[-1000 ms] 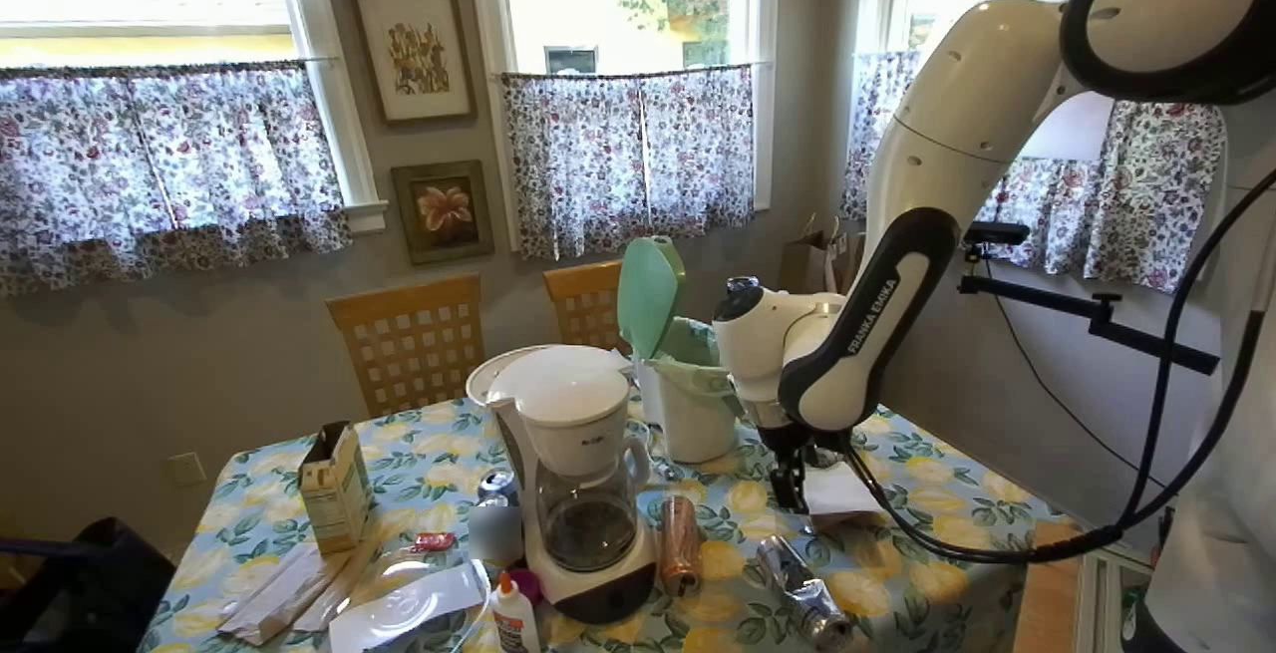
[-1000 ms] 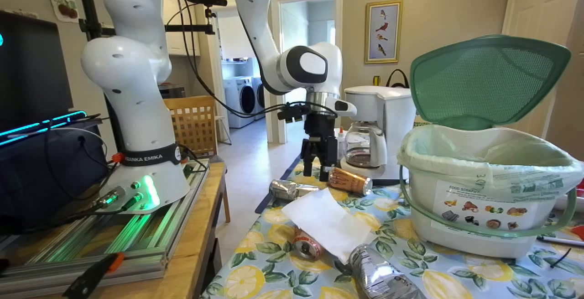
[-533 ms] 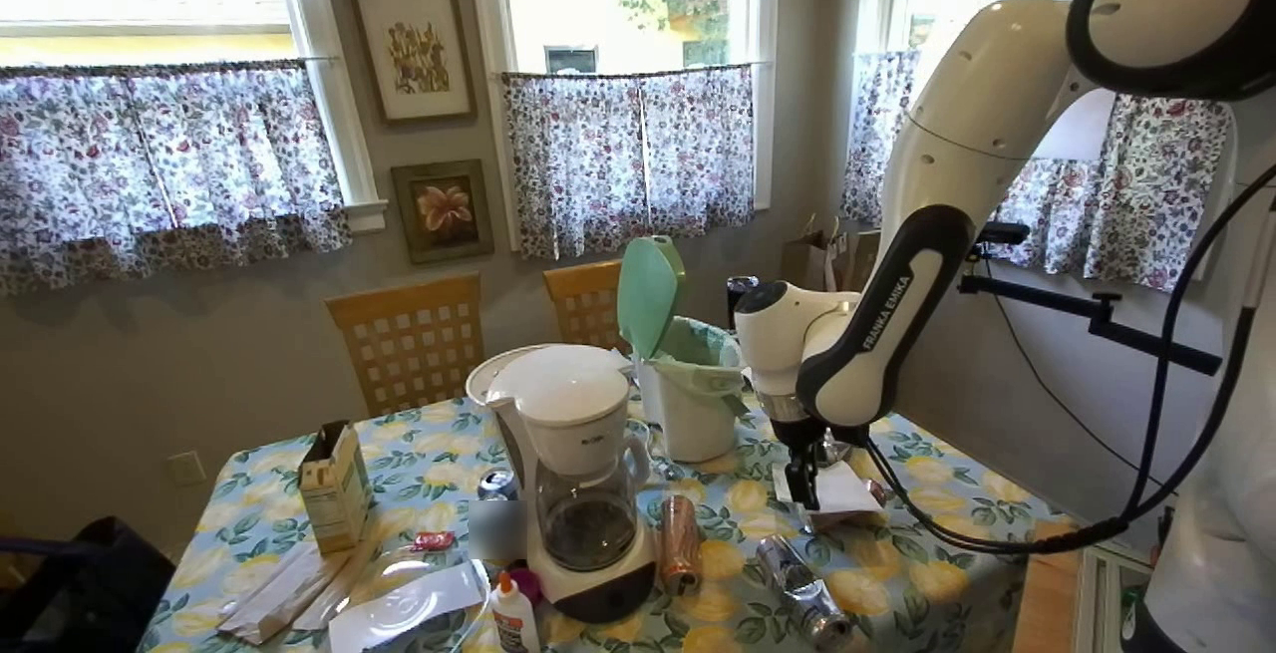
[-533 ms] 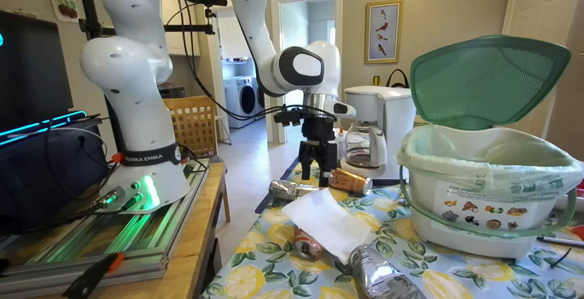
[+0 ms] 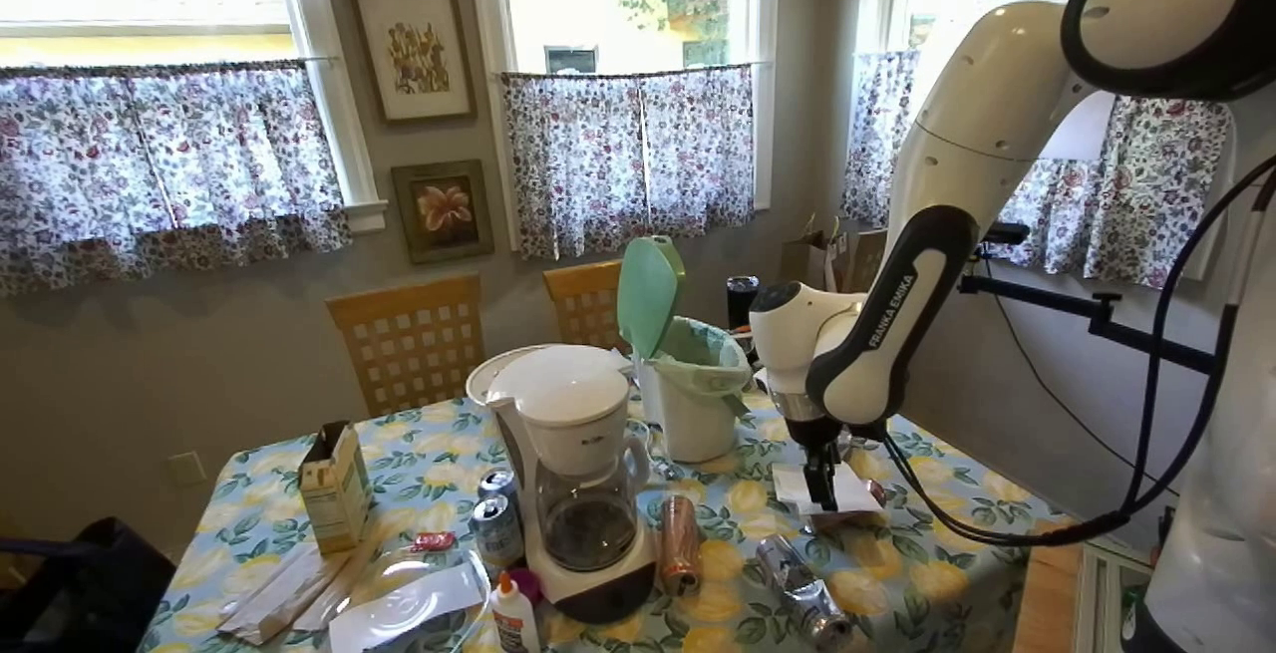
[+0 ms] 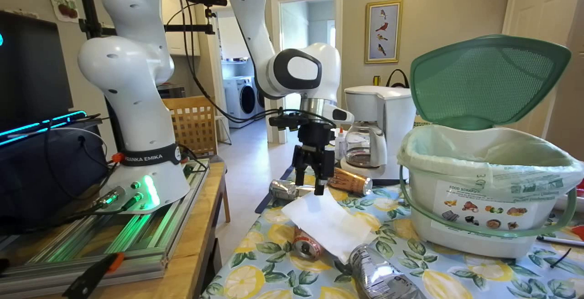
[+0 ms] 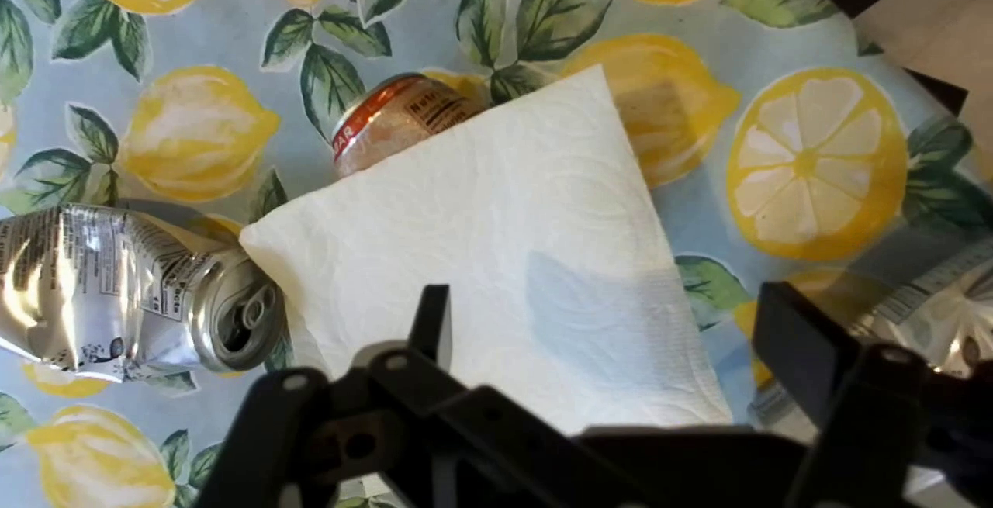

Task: Pick the paper towel and one can and put them in the bin, then close the bin

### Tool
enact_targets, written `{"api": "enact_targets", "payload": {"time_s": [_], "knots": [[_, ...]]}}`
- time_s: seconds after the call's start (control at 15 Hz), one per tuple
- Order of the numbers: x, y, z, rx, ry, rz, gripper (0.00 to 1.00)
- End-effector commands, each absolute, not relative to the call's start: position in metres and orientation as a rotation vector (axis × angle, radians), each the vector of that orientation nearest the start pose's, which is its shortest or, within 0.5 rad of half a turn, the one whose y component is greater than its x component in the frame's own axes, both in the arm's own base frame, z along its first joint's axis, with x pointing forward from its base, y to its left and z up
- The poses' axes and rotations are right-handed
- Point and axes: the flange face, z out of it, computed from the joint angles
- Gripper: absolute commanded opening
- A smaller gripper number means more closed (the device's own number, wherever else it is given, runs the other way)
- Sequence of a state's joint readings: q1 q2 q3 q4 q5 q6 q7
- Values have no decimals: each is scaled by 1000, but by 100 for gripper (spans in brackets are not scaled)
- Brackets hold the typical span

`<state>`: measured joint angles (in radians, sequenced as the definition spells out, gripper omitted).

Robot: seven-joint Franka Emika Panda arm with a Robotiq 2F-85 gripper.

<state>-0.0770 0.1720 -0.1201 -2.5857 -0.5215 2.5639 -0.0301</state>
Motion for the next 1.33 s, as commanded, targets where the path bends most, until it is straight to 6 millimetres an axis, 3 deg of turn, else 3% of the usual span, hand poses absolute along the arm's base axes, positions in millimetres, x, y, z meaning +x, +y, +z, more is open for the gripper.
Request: {"api": "enact_targets", "payload": {"time_s": [0.0, 0.47, 1.27], "knots": [[405, -88, 178, -3270, -573, 372, 100], [407, -95, 167, -3260, -631, 311, 100], [403, -101, 139, -3252, -682, 376, 100]]}}
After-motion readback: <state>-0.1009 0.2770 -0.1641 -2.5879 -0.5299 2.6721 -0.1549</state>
